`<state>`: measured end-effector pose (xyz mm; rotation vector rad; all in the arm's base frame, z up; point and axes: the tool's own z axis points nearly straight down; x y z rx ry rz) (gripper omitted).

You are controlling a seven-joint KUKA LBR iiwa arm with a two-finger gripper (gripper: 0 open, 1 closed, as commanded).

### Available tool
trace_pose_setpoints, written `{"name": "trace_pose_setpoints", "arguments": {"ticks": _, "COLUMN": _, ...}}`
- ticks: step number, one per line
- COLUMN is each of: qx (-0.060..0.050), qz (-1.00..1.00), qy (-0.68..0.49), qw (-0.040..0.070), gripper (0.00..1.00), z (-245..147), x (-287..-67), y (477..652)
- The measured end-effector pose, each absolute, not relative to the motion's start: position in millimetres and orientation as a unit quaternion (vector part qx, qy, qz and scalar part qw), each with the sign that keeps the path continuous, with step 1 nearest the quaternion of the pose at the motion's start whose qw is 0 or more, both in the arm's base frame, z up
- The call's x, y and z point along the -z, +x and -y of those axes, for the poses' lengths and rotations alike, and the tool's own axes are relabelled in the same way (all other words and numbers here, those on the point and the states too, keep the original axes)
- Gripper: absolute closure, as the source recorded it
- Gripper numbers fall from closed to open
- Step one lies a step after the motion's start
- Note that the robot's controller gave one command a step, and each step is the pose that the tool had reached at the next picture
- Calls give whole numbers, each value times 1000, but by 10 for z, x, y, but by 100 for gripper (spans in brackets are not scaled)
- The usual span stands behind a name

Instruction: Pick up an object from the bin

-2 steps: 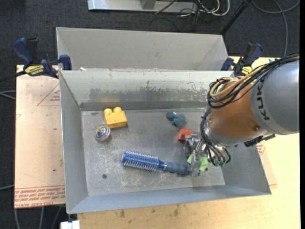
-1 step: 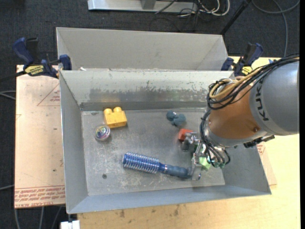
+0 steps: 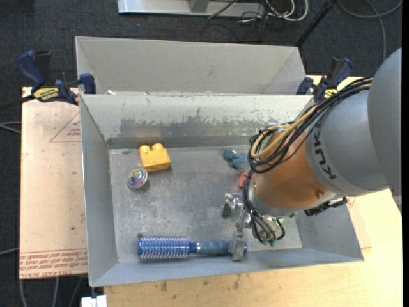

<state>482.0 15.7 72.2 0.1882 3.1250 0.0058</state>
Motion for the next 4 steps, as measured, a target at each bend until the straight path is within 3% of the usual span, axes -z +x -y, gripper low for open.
{"name": "trace_pose_setpoints", "arguments": {"ticks": 1, "qx": -1, "qz": -998, "qy": 63, "qw": 3, "gripper": 100, "z": -127, "x": -717, "y": 4816}}
{"name": "trace_pose_setpoints", "arguments": {"ticks": 2, "qx": 0, "qz": -997, "qy": -76, "qw": 6, "gripper": 100, "z": -255, "x": -2874, "y": 5318}}
{"name": "trace_pose_setpoints", "arguments": {"ticks": 3, "qx": 0, "qz": -1000, "qy": 22, "qw": -3, "gripper": 100, "z": 267, "x": -1904, "y": 5067}}
{"name": "trace_pose_setpoints", "arguments": {"ticks": 4, "qx": 0, "qz": -1000, "qy": 21, "qw": 0, "gripper": 0, "z": 252, "x": -1934, "y": 5083}}
